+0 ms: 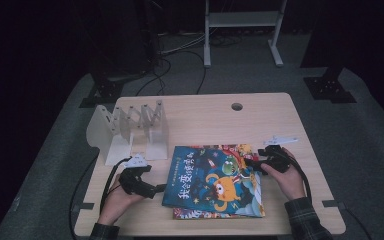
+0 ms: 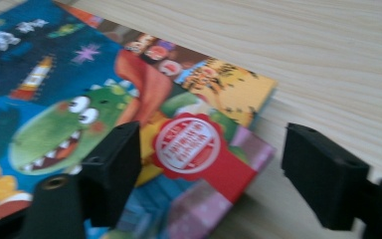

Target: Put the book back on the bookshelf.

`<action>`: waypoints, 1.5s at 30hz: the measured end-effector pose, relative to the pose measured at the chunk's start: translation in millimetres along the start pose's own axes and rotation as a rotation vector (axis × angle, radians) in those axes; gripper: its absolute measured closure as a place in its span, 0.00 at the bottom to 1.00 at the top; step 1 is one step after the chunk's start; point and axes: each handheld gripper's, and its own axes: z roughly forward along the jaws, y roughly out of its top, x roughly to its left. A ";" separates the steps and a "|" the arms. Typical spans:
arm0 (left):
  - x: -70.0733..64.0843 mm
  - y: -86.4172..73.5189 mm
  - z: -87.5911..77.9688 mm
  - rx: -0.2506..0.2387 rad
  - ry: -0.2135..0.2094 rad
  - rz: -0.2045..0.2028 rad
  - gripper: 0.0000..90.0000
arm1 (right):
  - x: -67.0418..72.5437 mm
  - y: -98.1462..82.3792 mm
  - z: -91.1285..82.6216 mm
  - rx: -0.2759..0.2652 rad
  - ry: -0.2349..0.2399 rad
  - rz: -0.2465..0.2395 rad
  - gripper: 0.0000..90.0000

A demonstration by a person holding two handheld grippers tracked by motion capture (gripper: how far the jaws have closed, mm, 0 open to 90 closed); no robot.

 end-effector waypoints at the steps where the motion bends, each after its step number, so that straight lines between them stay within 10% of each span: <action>1: 0.2 -0.1 -0.2 -0.002 -0.001 0.002 0.00 | 1.2 0.3 0.7 0.000 -0.008 -0.008 0.26; 31: -1.1 -3.5 1.2 0.027 -0.031 -0.021 0.00 | 41.1 16.4 25.6 0.020 0.035 -0.118 0.26; 45: -0.3 -10.5 -7.7 0.026 -0.018 -0.050 0.00 | 42.2 -8.6 -23.1 0.024 0.050 -0.250 0.28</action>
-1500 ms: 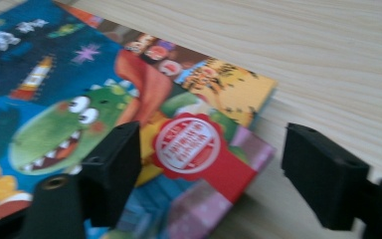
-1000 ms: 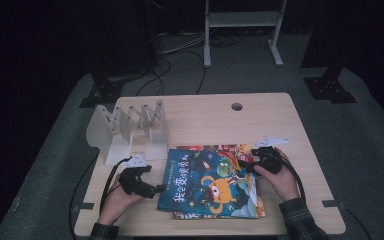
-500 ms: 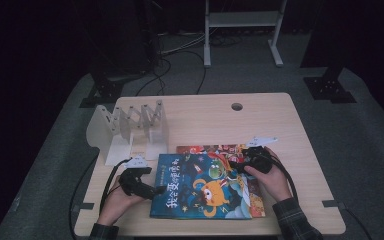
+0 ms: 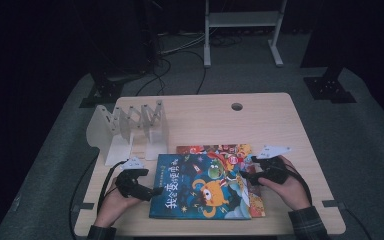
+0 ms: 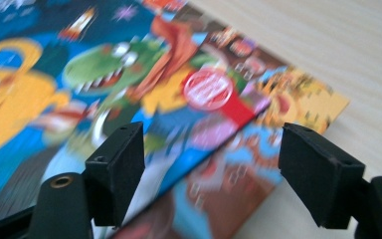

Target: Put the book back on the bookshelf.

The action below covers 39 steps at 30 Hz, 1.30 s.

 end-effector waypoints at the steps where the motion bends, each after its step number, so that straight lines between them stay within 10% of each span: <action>1: 0.1 -0.9 0.0 0.001 0.001 -0.002 0.00 | 1.5 -3.9 -2.3 0.001 0.000 -0.005 0.28; 39: 9.2 -22.2 9.2 0.021 -0.149 -0.129 0.00 | 13.8 -12.9 7.9 0.001 0.065 -0.074 0.26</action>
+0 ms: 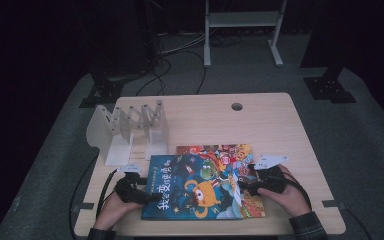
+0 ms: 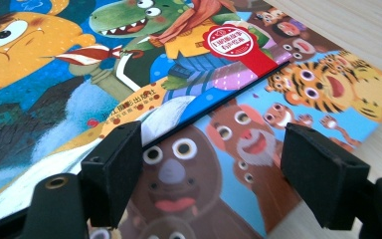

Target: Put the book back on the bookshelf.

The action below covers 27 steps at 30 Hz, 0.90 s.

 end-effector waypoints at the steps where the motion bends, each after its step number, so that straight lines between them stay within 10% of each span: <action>1: 0.2 -0.6 0.3 0.001 -0.007 -0.003 0.00 | 0.6 0.7 0.9 0.001 0.003 -0.004 0.26; 27: -14.0 12.7 -30.9 0.010 0.034 0.037 0.00 | 16.4 13.4 11.7 0.024 0.028 -0.048 0.27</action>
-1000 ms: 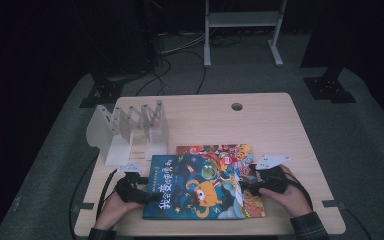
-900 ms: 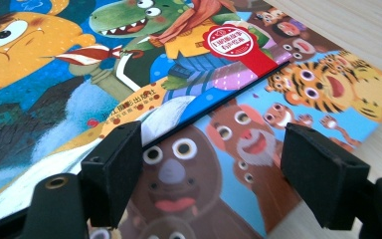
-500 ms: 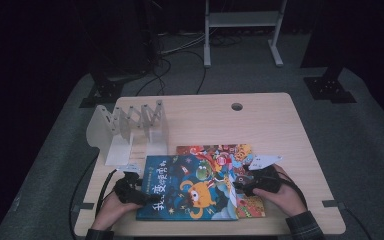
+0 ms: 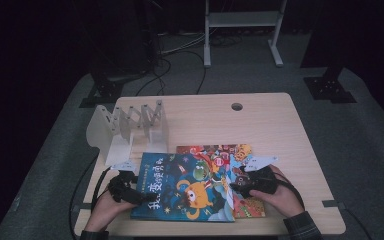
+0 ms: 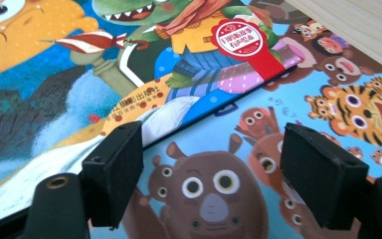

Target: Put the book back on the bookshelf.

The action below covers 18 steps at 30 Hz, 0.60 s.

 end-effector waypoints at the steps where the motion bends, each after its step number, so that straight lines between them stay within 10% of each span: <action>1: -1.8 1.6 -3.0 -0.001 0.003 0.009 0.00 | 1.0 0.3 0.4 0.000 0.004 0.000 0.27; 18: -34.3 46.1 -40.1 -0.031 0.045 0.102 0.00 | 12.1 4.6 3.1 0.007 0.015 -0.022 0.27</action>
